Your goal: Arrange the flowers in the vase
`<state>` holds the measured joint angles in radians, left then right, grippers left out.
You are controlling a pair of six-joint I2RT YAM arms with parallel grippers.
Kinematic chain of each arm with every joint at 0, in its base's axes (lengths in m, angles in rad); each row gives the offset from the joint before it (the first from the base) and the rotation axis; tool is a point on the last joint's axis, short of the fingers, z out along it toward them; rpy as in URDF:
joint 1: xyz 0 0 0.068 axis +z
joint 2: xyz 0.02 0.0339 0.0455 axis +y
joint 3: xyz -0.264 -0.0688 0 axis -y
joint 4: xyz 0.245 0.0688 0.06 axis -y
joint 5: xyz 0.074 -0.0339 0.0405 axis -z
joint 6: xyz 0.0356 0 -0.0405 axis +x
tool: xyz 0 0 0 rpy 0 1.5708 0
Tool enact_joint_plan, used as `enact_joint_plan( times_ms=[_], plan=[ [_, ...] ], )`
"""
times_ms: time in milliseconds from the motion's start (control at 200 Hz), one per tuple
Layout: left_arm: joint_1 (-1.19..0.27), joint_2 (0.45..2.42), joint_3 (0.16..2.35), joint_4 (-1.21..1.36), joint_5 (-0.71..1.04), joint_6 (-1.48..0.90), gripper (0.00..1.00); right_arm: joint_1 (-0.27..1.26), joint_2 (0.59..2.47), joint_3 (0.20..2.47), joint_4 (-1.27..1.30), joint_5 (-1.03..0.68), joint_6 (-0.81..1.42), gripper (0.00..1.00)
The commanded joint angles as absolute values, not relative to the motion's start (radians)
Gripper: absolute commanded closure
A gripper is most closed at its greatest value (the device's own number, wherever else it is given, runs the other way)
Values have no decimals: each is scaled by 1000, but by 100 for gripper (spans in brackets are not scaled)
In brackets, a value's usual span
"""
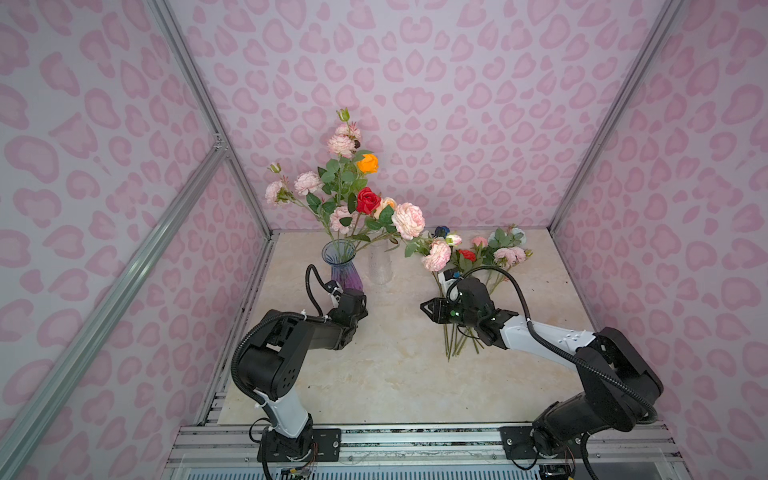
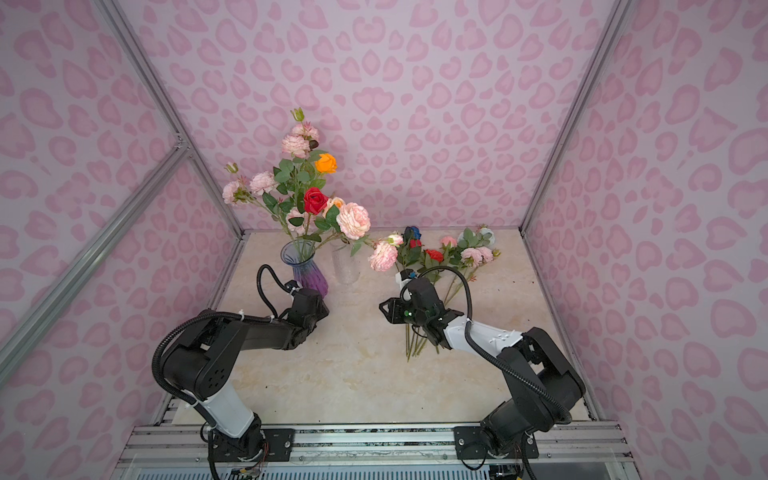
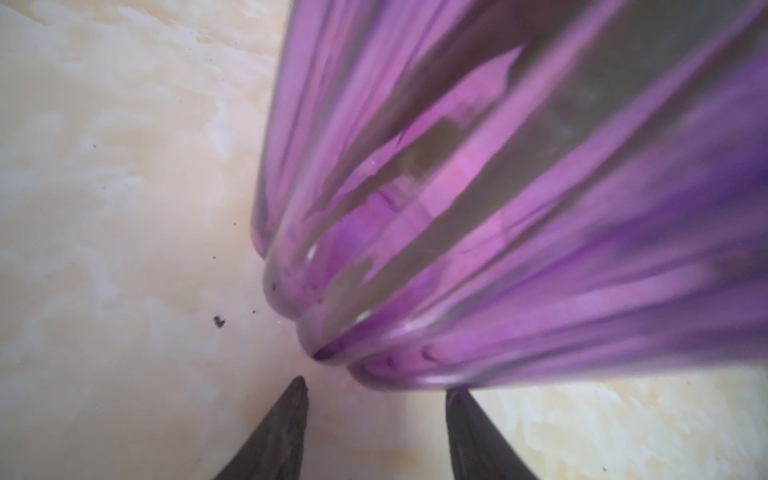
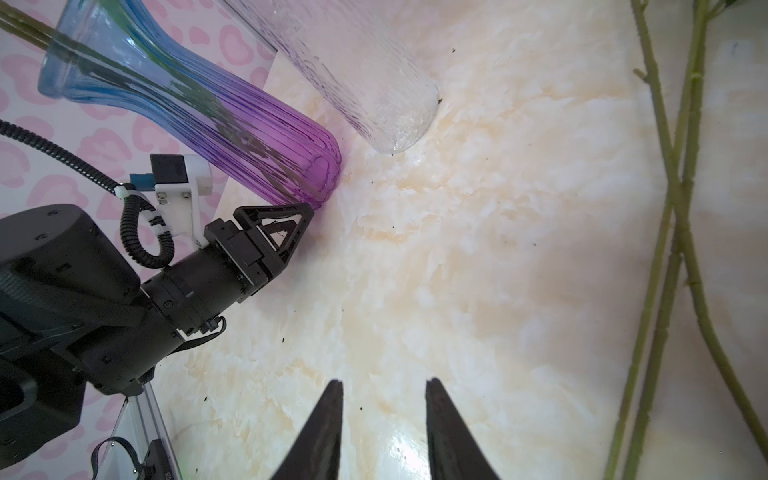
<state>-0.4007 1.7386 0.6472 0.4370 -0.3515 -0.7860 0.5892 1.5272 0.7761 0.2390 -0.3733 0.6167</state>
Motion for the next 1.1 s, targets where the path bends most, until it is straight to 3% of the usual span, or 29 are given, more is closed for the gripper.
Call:
enact_joint_plan(
  times_ms=[0, 1095],
  plan=[
    [-395, 1752, 648, 360, -327, -811, 45, 589, 1526, 770, 237, -365, 606, 65],
    [-297, 1845, 777, 348, -236, -823, 45, 569, 1476, 768, 198, -362, 589, 65]
  ],
)
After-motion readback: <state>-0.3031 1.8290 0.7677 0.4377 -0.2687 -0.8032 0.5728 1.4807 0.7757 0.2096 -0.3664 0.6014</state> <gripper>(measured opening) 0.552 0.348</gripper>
